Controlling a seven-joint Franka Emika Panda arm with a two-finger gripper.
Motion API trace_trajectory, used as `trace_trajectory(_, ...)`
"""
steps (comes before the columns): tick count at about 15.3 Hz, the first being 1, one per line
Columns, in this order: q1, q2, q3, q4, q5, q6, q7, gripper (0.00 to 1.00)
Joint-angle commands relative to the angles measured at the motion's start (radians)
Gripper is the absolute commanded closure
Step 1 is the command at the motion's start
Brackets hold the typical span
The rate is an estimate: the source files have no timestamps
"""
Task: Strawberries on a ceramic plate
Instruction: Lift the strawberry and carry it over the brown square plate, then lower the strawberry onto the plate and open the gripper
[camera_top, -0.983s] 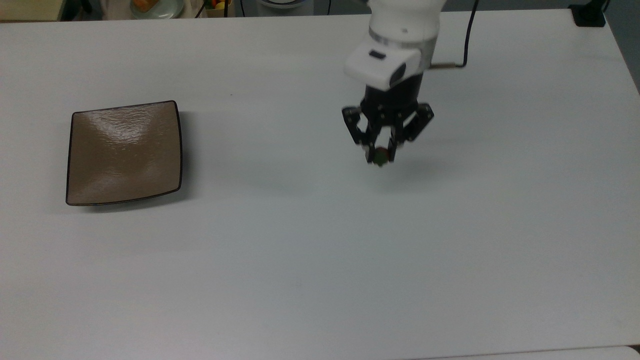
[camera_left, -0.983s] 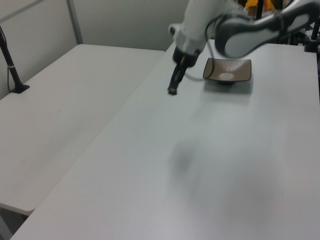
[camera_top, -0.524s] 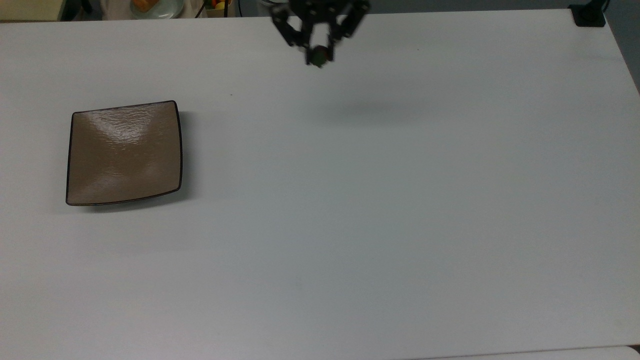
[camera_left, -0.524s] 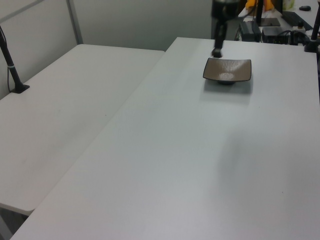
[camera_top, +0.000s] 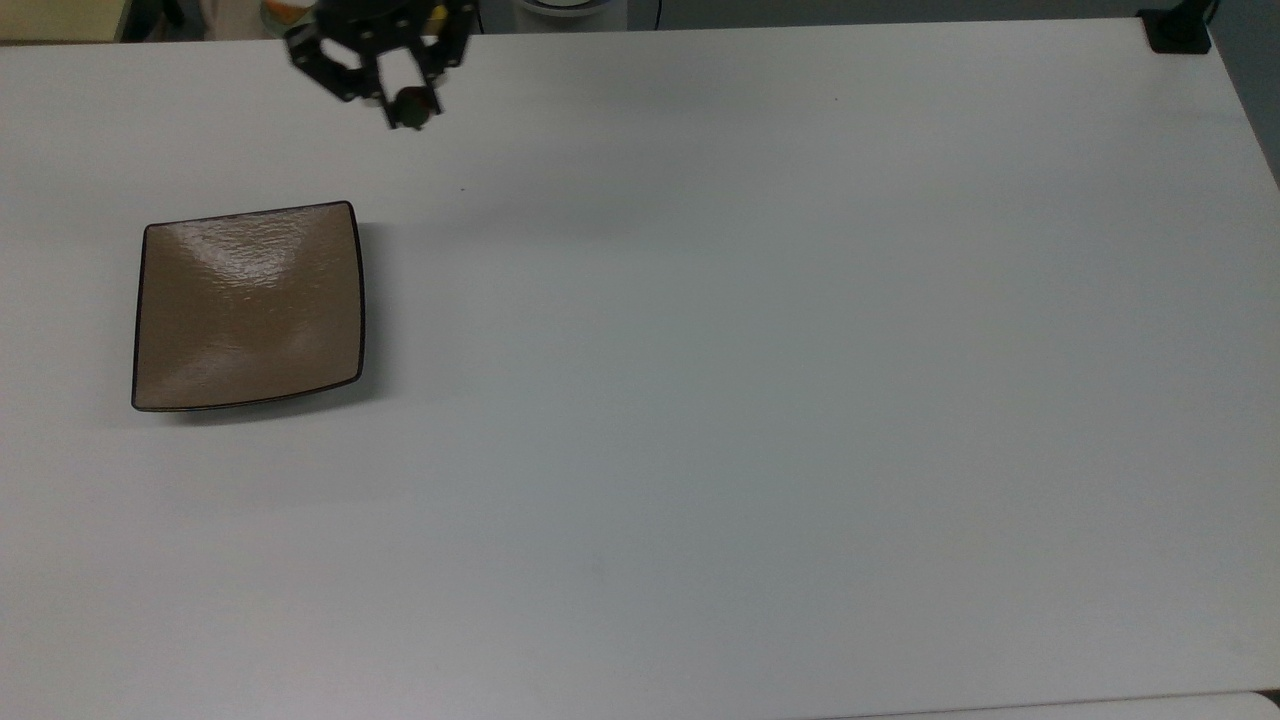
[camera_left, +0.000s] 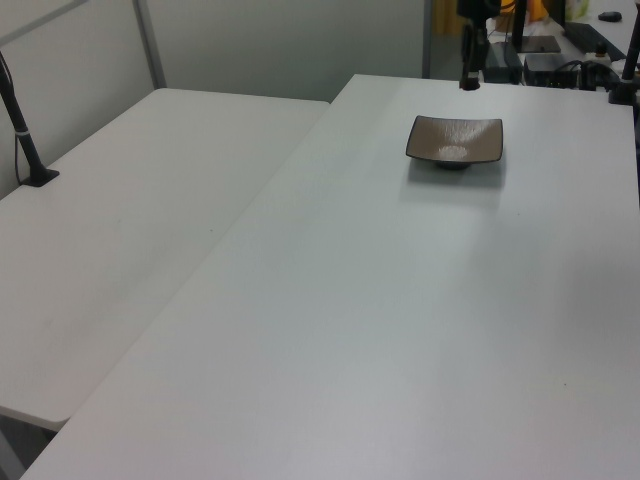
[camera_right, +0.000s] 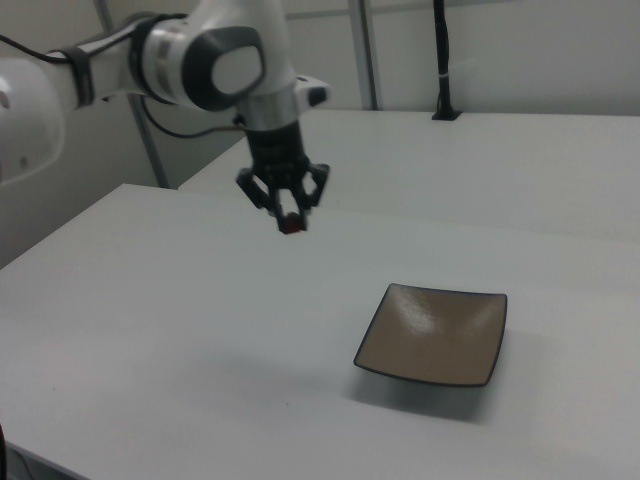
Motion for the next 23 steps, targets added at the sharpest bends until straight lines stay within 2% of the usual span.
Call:
trace_trajectory(1,-0.101,0.051,0.008,-0.004,0.021,0.07,-0.2,0.99)
trace_trajectory(4,-0.149,0.102,0.008,-0.002,0.009,0.122,-0.311,1.0)
trace_trajectory(6,-0.154,0.136,0.008,-0.004,0.004,0.186,-0.353,1.0)
trace_trajectory(10,-0.171,0.211,0.007,-0.007,-0.023,0.321,-0.362,1.0)
trace_trajectory(18,-0.171,0.326,-0.004,-0.016,-0.123,0.445,-0.359,0.96)
trace_trajectory(21,-0.178,0.352,-0.006,-0.039,-0.174,0.525,-0.359,0.87)
trace_trajectory(22,-0.178,0.355,-0.01,-0.056,-0.203,0.544,-0.359,0.78)
trace_trajectory(23,-0.178,0.355,-0.019,-0.065,-0.23,0.56,-0.359,0.58)
